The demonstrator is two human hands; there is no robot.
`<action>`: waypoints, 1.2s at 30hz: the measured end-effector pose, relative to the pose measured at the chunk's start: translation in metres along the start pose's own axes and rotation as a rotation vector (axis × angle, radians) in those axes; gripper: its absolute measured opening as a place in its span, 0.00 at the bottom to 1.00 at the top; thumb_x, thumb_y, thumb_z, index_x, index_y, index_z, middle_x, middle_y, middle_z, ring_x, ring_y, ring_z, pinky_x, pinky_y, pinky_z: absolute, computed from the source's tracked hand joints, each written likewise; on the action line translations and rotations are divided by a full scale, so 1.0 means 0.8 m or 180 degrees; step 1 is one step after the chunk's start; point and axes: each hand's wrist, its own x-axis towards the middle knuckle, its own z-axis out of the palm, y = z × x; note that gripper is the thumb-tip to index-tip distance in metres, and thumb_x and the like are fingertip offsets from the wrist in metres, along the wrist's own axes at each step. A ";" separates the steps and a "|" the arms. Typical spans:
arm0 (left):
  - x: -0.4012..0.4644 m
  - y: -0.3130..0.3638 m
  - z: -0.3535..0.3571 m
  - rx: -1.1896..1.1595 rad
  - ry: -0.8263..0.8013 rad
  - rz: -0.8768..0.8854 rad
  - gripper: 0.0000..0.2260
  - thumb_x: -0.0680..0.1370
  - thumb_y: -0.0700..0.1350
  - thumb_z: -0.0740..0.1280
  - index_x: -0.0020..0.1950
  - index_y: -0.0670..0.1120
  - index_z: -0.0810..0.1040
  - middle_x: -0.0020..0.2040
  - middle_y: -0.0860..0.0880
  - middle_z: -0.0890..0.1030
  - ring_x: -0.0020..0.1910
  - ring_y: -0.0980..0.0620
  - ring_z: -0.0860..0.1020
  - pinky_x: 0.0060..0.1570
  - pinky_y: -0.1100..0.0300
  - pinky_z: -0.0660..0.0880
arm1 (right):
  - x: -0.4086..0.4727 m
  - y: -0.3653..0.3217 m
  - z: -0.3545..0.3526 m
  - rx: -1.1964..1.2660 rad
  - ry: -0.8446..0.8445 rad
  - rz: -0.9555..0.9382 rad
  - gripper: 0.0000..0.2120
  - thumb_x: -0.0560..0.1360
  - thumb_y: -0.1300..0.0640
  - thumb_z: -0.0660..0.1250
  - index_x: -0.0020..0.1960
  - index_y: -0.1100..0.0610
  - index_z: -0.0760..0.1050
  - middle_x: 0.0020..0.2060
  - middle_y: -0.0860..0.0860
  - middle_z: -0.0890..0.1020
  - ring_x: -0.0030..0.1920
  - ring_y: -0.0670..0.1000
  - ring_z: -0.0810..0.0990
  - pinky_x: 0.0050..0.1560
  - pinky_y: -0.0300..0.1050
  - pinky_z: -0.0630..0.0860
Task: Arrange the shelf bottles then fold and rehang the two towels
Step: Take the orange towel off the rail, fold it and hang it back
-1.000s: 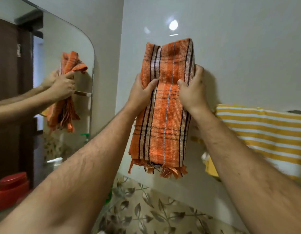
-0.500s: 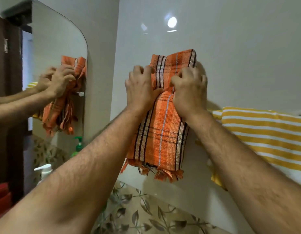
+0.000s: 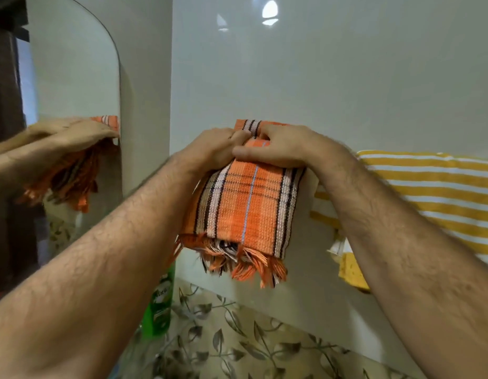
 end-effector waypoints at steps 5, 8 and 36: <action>0.009 -0.010 0.006 -0.0494 0.0041 -0.0094 0.21 0.85 0.56 0.49 0.71 0.52 0.74 0.71 0.47 0.75 0.69 0.46 0.71 0.65 0.56 0.63 | -0.006 0.005 -0.006 0.0367 -0.0325 -0.0002 0.48 0.57 0.27 0.74 0.70 0.46 0.64 0.55 0.45 0.73 0.56 0.51 0.74 0.58 0.52 0.75; 0.012 -0.008 0.002 -0.0473 -0.0122 -0.0298 0.25 0.83 0.60 0.49 0.67 0.47 0.78 0.68 0.43 0.76 0.65 0.44 0.74 0.64 0.53 0.65 | 0.002 0.009 -0.013 0.0735 -0.0841 0.0141 0.45 0.59 0.33 0.78 0.68 0.50 0.68 0.56 0.47 0.79 0.54 0.52 0.80 0.57 0.53 0.79; -0.086 -0.011 0.082 -0.3014 0.0997 -0.0902 0.42 0.64 0.67 0.69 0.68 0.47 0.57 0.62 0.47 0.74 0.57 0.52 0.78 0.51 0.61 0.75 | -0.117 -0.034 0.104 0.1449 0.3272 0.0007 0.22 0.72 0.44 0.69 0.57 0.58 0.74 0.50 0.53 0.78 0.52 0.53 0.76 0.52 0.47 0.75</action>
